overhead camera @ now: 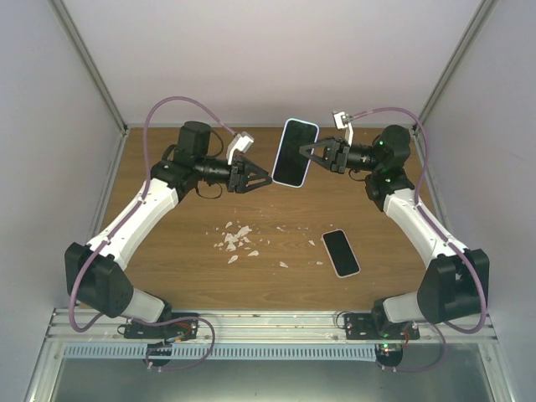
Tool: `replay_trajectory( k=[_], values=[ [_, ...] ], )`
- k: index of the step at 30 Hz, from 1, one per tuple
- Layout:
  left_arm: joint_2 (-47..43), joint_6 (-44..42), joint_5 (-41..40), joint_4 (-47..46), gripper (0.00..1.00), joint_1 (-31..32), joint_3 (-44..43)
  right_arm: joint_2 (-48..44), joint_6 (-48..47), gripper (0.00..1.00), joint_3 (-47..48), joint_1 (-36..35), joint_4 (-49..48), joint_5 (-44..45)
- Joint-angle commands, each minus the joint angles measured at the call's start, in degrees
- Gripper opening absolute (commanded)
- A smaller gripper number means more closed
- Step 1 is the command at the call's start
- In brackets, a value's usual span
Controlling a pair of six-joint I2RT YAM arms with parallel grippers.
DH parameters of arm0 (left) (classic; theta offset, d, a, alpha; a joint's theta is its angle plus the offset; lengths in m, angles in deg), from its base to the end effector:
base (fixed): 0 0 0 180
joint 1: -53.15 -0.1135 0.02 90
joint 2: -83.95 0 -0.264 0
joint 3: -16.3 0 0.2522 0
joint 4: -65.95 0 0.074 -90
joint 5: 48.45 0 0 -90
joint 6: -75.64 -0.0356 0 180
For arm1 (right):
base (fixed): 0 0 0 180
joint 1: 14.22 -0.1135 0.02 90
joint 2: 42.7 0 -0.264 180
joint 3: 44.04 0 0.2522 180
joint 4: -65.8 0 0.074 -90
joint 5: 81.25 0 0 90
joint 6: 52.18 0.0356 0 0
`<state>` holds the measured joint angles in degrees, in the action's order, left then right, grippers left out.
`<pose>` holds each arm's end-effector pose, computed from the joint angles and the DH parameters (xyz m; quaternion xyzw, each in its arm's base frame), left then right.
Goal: Take the phone out of the phone case
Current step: Remove the phone case from the phone.
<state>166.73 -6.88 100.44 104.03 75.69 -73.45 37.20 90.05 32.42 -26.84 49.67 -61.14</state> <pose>0.2804 -0.1494 0.3583 0.3390 0.7201 -0.5244 0.3026 0.2948 0.1003 0.3772 -0.2474 0.6333 0.6452 0.3485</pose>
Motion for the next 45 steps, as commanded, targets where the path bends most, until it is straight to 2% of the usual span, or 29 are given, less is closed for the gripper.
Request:
replay_trajectory(
  k=[1,15,23,31,38,45],
  values=[
    [-0.29,-0.3,1.39,-2.27,0.51,0.72,-0.7,-1.24,-0.74,0.01,2.17,0.14,-1.64,0.9],
    [1.28,-1.25,-8.5,0.48,0.46,0.6,-1.89,-1.58,0.27,0.0,1.71,-0.95,-4.65,-1.46],
    [2.06,-1.28,-11.34,1.19,0.44,0.66,-1.8,-1.76,8.26,0.0,-0.59,-1.77,-16.05,-4.01],
    [3.04,-1.24,-13.37,1.65,0.43,0.63,-2.24,-1.87,11.95,0.0,-1.62,-2.6,-21.38,-5.01],
    [3.63,-1.33,-13.55,1.82,0.43,0.64,-3.33,-2.03,14.78,0.0,-3.17,-3.38,-25.69,-5.74],
    [3.96,-0.63,-9.38,0.08,0.43,0.56,-2.57,-2.61,17.19,0.0,-5.72,-5.11,-28.81,-7.52]
  ],
)
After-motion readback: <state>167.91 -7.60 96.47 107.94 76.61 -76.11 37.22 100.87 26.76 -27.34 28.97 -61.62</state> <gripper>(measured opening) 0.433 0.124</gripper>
